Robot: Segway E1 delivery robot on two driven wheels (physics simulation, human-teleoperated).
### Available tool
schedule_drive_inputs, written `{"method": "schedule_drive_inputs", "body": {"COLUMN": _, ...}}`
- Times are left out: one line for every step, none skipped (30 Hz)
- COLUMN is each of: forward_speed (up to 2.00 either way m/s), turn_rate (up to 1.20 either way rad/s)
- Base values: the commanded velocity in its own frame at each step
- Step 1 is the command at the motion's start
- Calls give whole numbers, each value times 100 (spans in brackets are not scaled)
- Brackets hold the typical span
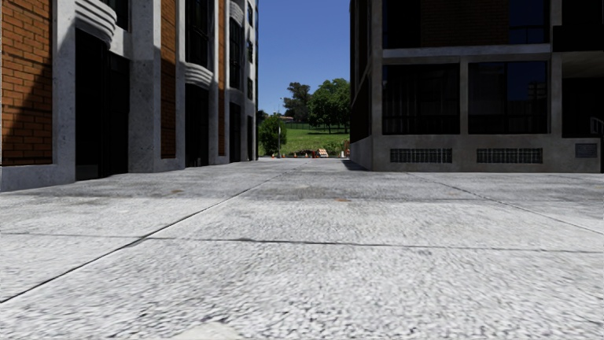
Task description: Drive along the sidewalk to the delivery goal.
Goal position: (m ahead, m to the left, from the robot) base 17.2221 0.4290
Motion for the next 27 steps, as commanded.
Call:
{"method": "schedule_drive_inputs", "body": {"forward_speed": 200, "turn_rate": 0}}
{"method": "schedule_drive_inputs", "body": {"forward_speed": 200, "turn_rate": 0}}
{"method": "schedule_drive_inputs", "body": {"forward_speed": 200, "turn_rate": 0}}
{"method": "schedule_drive_inputs", "body": {"forward_speed": 200, "turn_rate": 0}}
{"method": "schedule_drive_inputs", "body": {"forward_speed": 200, "turn_rate": 0}}
{"method": "schedule_drive_inputs", "body": {"forward_speed": 200, "turn_rate": 0}}
{"method": "schedule_drive_inputs", "body": {"forward_speed": 200, "turn_rate": 0}}
{"method": "schedule_drive_inputs", "body": {"forward_speed": 200, "turn_rate": 0}}
{"method": "schedule_drive_inputs", "body": {"forward_speed": 200, "turn_rate": 0}}
{"method": "schedule_drive_inputs", "body": {"forward_speed": 200, "turn_rate": 0}}
{"method": "schedule_drive_inputs", "body": {"forward_speed": 200, "turn_rate": 0}}
{"method": "schedule_drive_inputs", "body": {"forward_speed": 200, "turn_rate": 0}}
{"method": "schedule_drive_inputs", "body": {"forward_speed": 200, "turn_rate": 0}}
{"method": "schedule_drive_inputs", "body": {"forward_speed": 200, "turn_rate": 0}}
{"method": "schedule_drive_inputs", "body": {"forward_speed": 200, "turn_rate": 0}}
{"method": "schedule_drive_inputs", "body": {"forward_speed": 200, "turn_rate": 0}}
{"method": "schedule_drive_inputs", "body": {"forward_speed": 200, "turn_rate": 0}}
{"method": "schedule_drive_inputs", "body": {"forward_speed": 200, "turn_rate": 0}}
{"method": "schedule_drive_inputs", "body": {"forward_speed": 200, "turn_rate": 0}}
{"method": "schedule_drive_inputs", "body": {"forward_speed": 200, "turn_rate": 0}}
{"method": "schedule_drive_inputs", "body": {"forward_speed": 200, "turn_rate": 0}}
{"method": "schedule_drive_inputs", "body": {"forward_speed": 200, "turn_rate": 0}}
{"method": "schedule_drive_inputs", "body": {"forward_speed": 200, "turn_rate": 0}}
{"method": "schedule_drive_inputs", "body": {"forward_speed": 200, "turn_rate": 0}}
{"method": "schedule_drive_inputs", "body": {"forward_speed": 200, "turn_rate": 0}}
{"method": "schedule_drive_inputs", "body": {"forward_speed": 200, "turn_rate": 0}}
{"method": "schedule_drive_inputs", "body": {"forward_speed": 200, "turn_rate": 0}}
